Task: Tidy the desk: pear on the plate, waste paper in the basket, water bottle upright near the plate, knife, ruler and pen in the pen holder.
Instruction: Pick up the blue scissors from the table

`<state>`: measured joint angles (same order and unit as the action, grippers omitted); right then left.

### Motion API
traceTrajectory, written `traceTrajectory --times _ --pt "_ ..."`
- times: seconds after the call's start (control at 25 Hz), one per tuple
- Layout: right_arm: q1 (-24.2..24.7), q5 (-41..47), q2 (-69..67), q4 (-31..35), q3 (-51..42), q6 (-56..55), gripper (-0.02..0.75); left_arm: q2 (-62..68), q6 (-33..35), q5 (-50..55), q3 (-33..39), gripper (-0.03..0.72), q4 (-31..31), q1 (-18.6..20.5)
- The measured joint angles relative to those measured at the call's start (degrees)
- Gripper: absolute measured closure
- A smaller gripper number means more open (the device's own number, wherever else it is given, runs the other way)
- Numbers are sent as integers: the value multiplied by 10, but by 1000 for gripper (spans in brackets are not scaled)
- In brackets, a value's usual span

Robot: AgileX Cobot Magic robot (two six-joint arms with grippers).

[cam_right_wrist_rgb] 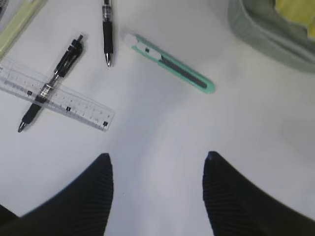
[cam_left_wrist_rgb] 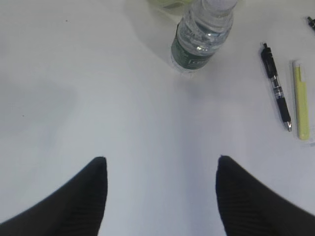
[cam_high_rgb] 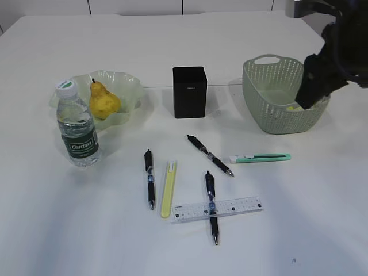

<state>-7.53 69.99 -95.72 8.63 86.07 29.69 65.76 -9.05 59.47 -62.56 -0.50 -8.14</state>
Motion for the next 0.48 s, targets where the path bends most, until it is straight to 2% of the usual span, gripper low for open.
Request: traceTrajectory --times 0.28,0.48 --pt "-53 0 -63 -57 44 173 279 0 0 26 0 204 19 0" --pt "-58 1 -100 -60 44 242 279 0 -1 28 0 204 40 0"
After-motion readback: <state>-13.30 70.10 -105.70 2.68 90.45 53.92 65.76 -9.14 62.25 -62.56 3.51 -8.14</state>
